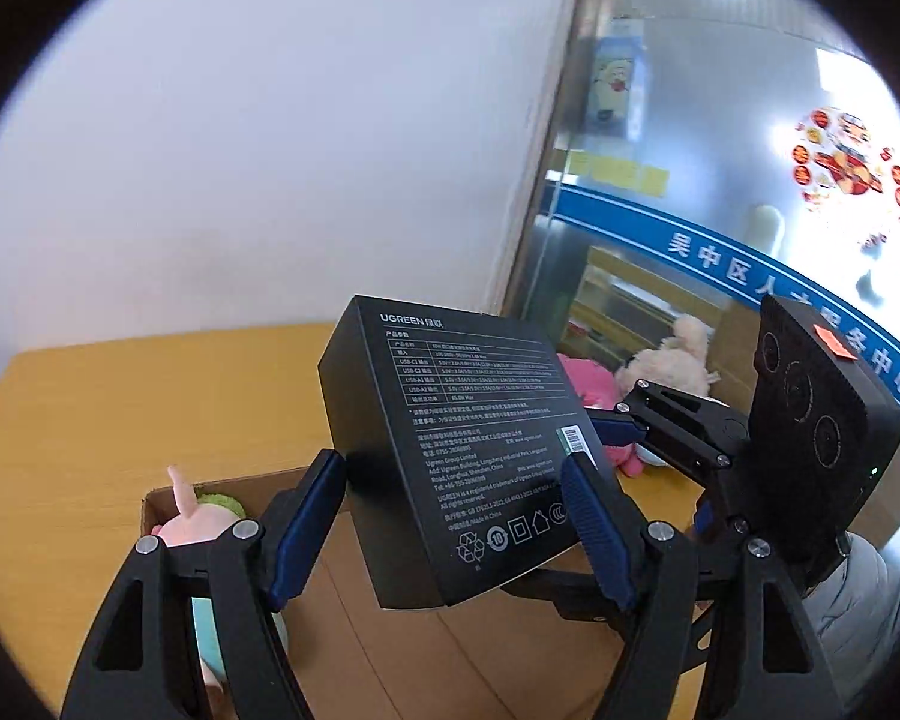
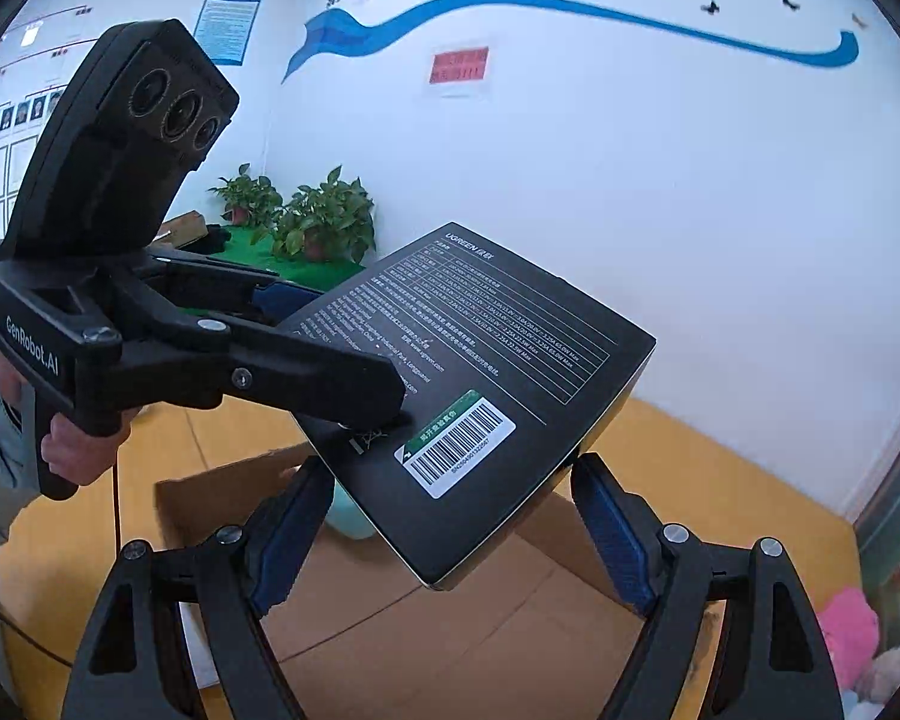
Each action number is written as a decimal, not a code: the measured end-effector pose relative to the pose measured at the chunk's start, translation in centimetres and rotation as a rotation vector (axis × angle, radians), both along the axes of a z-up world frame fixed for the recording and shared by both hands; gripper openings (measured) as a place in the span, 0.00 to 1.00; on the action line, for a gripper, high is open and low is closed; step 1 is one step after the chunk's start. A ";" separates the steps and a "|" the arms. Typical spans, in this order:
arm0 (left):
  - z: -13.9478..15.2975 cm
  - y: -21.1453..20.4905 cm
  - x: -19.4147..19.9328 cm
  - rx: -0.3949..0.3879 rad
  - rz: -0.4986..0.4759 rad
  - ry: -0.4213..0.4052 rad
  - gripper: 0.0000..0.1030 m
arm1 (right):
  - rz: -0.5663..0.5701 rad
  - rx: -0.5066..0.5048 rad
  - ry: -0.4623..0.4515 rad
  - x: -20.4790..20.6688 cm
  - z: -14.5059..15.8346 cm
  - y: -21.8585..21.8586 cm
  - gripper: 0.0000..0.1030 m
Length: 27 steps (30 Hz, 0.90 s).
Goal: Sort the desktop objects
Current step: 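Lift the black box with both grippers and lower it into the cardboard box, then open both grippers to release the black box beside the pig plush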
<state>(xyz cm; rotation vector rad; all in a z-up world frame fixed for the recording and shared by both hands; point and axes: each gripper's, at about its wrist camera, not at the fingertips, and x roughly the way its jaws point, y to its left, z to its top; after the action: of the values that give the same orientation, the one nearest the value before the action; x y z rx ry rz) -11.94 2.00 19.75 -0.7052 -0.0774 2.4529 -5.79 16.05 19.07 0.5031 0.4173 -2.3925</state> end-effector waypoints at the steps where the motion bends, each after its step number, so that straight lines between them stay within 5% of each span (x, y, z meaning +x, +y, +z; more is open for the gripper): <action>1: -0.8 -0.1 -1.6 -0.006 0.007 -0.020 0.72 | 0.001 0.007 -0.014 -1.4 -0.4 -0.3 0.79; 9: -9.2 -0.3 -10.9 -0.008 0.084 -0.231 0.72 | 0.006 0.030 -0.236 -11.9 -7.1 -1.1 0.79; 13: -13.3 1.7 -12.9 -0.110 0.132 -0.324 0.72 | -0.011 0.058 -0.359 -15.0 -12.0 -1.4 0.79; 18: -17.4 1.9 -15.0 -0.099 0.169 -0.549 0.69 | -0.051 0.077 -0.500 -17.8 -16.1 -1.4 0.79; 23: -14.9 0.7 -13.0 -0.131 0.231 -0.478 0.68 | -0.129 0.147 -0.531 -16.8 -16.9 -0.8 0.84; 27: -11.0 -2.1 -7.7 -0.121 0.295 -0.304 0.69 | -0.231 0.158 -0.480 -13.9 -14.4 1.1 0.93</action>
<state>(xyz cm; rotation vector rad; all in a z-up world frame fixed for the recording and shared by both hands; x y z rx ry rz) -19.69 -0.06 8.71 -1.1918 -0.1618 2.6214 -19.67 17.16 4.64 1.2210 0.3450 -2.3553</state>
